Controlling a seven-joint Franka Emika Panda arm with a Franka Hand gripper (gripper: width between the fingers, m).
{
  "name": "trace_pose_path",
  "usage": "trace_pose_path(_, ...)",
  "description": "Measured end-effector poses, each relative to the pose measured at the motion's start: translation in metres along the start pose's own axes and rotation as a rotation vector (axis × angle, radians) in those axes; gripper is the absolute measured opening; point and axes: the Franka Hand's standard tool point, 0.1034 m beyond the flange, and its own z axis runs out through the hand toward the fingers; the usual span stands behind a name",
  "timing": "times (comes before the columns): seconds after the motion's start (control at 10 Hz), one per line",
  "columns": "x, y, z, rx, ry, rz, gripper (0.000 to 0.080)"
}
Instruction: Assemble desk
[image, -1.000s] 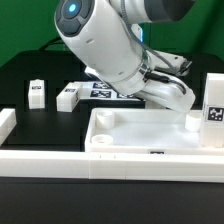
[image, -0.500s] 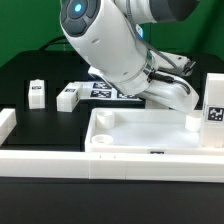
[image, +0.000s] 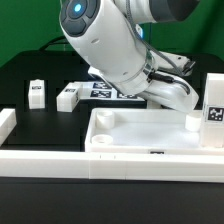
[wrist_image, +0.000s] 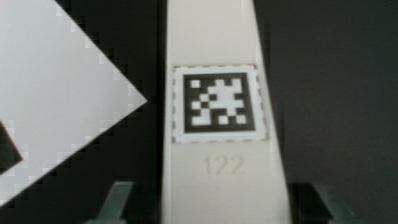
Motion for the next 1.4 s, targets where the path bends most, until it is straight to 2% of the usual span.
trace_pose_path(0.2, 0.000, 0.000, -0.001, 0.001, 0.001, -0.001, 0.0288)
trace_pose_path(0.4, -0.001, -0.007, -0.012, 0.004, 0.004, -0.017, 0.0288)
trace_pose_path(0.6, -0.006, -0.011, -0.036, 0.024, 0.007, -0.036, 0.0288)
trace_pose_path(0.8, -0.019, -0.014, -0.068, 0.001, -0.006, -0.073, 0.0288)
trace_pose_path(0.9, -0.024, -0.021, -0.090, -0.015, -0.001, -0.101, 0.0288)
trace_pose_path(1.0, -0.024, -0.031, -0.105, -0.030, 0.015, -0.112, 0.0288)
trace_pose_path(1.3, -0.018, -0.032, -0.101, -0.022, 0.052, -0.114, 0.0289)
trace_pose_path(1.4, -0.013, -0.037, -0.104, -0.010, 0.106, -0.119, 0.0290)
